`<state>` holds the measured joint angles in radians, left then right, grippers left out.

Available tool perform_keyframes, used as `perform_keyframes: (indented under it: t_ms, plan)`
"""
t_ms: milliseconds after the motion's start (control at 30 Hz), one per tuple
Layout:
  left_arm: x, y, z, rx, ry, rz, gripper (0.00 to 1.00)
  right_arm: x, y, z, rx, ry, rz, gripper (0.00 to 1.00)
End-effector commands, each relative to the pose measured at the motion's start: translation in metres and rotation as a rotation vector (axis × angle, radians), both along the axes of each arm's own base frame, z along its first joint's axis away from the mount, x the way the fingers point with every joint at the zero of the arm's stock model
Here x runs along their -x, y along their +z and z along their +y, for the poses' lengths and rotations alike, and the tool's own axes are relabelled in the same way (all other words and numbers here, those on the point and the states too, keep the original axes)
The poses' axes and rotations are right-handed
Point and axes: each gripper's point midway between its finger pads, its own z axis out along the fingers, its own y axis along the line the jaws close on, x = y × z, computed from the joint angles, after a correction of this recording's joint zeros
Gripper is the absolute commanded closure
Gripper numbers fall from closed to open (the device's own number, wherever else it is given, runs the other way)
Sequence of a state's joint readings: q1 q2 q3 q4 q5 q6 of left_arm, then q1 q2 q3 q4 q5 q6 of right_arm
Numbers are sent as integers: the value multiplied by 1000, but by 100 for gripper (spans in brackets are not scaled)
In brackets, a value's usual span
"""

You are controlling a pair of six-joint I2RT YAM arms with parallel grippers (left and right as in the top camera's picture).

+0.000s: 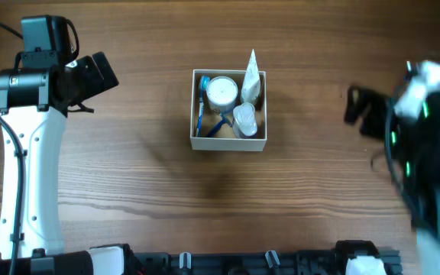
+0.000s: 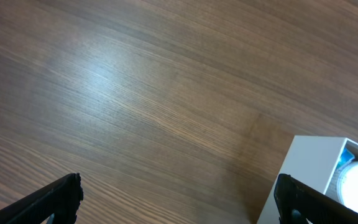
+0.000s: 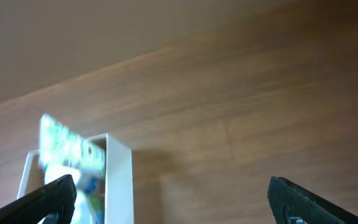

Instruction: Pack container

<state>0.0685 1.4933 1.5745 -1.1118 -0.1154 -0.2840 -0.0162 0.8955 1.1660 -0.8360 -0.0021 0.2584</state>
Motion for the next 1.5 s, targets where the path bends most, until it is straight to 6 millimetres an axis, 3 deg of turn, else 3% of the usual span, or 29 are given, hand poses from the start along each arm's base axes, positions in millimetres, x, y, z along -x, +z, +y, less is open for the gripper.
perform_keyframes:
  t_ms: [0, 67, 233, 700, 1467]
  plan:
    - [0, -3, 3, 1, 22, 6, 0, 41, -46, -2, 96, 43, -6, 0]
    - [0, -3, 3, 1, 22, 6, 0, 61, -75, -1, 95, 42, -36, 0]
    - [0, -3, 3, 1, 22, 6, 0, 85, -131, 2, 90, 51, -117, 0]
    - [0, -3, 3, 1, 22, 6, 0, 83, -222, 6, 71, 76, -34, 0]
    - [1, -3, 6, 0, 29, 7, 0, 81, -219, 6, 72, 75, -46, 0]
